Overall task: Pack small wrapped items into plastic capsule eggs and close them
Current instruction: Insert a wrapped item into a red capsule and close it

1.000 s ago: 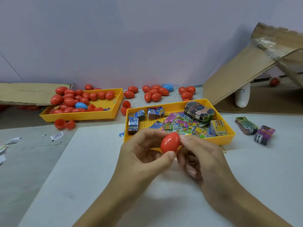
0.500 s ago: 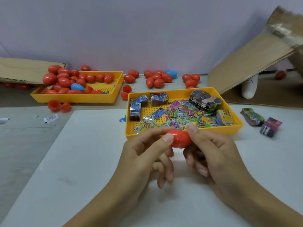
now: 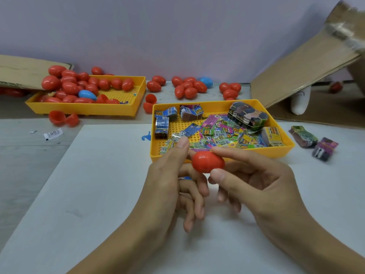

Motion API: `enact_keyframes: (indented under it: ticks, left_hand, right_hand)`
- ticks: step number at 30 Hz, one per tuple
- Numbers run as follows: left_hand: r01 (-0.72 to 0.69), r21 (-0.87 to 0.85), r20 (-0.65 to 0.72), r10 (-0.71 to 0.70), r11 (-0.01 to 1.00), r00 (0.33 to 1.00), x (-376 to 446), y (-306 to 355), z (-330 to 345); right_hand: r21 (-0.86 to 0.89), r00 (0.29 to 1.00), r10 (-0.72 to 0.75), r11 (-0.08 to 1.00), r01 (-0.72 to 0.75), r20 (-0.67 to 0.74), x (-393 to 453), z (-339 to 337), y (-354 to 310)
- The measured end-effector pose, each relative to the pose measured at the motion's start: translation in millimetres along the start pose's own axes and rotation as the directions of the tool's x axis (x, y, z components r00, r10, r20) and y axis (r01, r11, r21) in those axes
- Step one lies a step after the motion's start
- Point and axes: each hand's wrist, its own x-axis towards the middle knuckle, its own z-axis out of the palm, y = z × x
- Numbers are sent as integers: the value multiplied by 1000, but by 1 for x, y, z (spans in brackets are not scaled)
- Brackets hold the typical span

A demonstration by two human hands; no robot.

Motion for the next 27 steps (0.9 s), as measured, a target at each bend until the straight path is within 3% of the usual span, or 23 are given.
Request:
enact_keyframes:
  ticks: [4, 8, 12, 16, 21, 25, 27]
  left_hand:
    - [-89, 59, -22, 90, 994, 996, -2, -2, 1]
    - [-215, 66, -2, 216, 974, 976, -5, -3, 1]
    - [-337, 220, 32, 339, 915, 940, -7, -6, 2]
    - [-385, 343, 32, 399, 857, 916, -6, -10, 1]
    - [-412, 351, 89, 408, 841, 908, -6, -9, 1]
    - [-247, 195, -60, 263, 949, 963, -6, -7, 2]
    - [-181, 160, -65, 193, 970, 979, -6, -4, 2]
  right_hand:
    - [-56, 998, -58, 997, 60, 37, -1, 2, 0]
    - [32, 1000, 2, 999, -2, 19, -1, -3, -2]
    - [81, 994, 107, 991, -104, -30, 3, -5, -3]
    - [63, 995, 81, 995, -77, -61, 3, -2, -2]
    - [41, 995, 57, 998, -54, -80, 1, -5, -4]
    - [51, 998, 51, 998, -49, -37, -1, -3, -4]
    - [9, 1000, 30, 1000, -30, -7, -1, -3, -3]
